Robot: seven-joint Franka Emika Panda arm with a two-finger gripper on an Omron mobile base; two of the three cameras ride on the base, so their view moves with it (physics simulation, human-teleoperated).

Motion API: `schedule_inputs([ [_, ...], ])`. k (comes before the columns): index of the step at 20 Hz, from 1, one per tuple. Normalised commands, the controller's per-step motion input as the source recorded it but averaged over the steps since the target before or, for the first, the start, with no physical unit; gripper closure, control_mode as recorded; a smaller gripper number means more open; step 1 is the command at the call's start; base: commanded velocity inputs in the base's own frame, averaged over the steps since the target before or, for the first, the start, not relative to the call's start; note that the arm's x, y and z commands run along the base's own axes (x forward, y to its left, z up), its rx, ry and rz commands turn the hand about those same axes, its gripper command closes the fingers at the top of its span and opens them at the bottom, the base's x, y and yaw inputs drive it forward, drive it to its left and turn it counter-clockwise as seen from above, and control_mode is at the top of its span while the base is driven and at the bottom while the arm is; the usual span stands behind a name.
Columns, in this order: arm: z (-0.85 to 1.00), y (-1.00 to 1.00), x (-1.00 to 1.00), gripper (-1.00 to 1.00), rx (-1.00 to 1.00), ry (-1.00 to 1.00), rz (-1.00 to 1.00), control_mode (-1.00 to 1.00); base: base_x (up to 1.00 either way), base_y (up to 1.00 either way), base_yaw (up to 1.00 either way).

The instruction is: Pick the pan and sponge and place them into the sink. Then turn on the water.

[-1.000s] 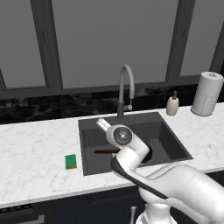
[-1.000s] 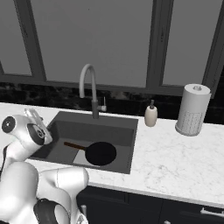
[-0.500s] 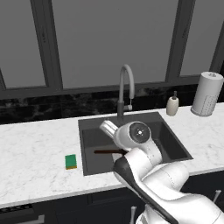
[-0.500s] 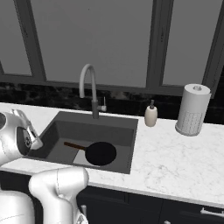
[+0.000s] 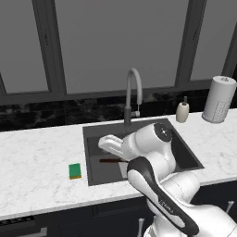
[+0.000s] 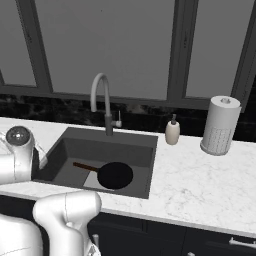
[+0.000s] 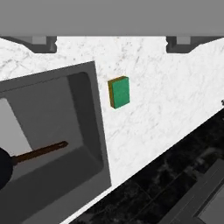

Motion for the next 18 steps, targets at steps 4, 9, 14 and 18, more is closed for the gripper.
schedule_inputs([
  [4, 0.00, 0.59, 0.00, -1.00, -0.02, 0.31, 0.31, -1.00, 0.00, 0.00, 0.00],
  [9, -0.01, 0.50, 0.00, -1.00, -0.12, 0.19, 0.07, -1.00, 0.00, 0.00, 0.00],
  [14, 0.00, 0.28, 0.02, -1.00, -0.21, 0.00, 0.00, -1.00, 0.00, 0.00, 0.00],
  [18, -0.16, 0.25, 0.11, -1.00, -0.24, 0.03, 0.00, -1.00, 0.00, 0.00, 0.00],
])
